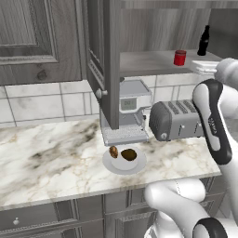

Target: Pick the avocado and bread from the counter and place them on the plate. Then pick the jam from the cabinet and place it next to the plate. Lastly close the cabinet door.

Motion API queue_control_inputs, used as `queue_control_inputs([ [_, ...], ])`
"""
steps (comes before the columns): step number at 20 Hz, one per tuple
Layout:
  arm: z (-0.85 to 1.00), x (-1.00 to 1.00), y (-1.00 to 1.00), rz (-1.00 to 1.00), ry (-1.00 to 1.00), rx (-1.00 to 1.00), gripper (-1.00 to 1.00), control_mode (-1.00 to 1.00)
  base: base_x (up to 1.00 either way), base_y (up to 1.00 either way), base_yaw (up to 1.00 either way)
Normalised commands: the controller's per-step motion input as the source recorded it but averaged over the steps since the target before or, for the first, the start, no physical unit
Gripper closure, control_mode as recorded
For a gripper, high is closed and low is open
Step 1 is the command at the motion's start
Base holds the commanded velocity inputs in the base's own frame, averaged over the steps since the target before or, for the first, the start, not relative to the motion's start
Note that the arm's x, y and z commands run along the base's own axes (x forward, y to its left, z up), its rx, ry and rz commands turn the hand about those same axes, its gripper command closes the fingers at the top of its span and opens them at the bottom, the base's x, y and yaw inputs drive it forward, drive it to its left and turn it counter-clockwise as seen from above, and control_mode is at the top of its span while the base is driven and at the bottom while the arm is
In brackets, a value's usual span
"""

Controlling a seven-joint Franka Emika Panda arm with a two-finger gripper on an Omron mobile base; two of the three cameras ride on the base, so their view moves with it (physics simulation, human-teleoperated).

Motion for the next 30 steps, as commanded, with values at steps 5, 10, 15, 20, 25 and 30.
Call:
queue_control_inputs([
  [5, 0.00, 0.20, 0.00, -0.11, 0.00, 0.00, -1.00, -1.00, 0.00, 0.00, 0.00],
  [10, -0.04, 0.00, -0.01, 0.00, 0.00, 0.00, -1.00, -1.00, 0.00, 0.00, 0.00],
  [15, -0.14, 0.00, -0.02, 0.00, 0.00, 0.00, -1.00, -1.00, 0.00, 0.00, 0.00],
  [20, -0.03, 0.02, -0.04, 0.00, 0.00, 0.00, -1.00, -1.00, 0.00, 0.00, 0.00],
  [25, 0.00, 0.26, -0.01, 0.00, 0.00, 0.00, -1.00, -1.00, 0.00, 0.00, 0.00],
  [30, 0.00, 0.34, -0.02, 0.00, 0.00, 0.00, -1.00, -1.00, 0.00, 0.00, 0.00],
])
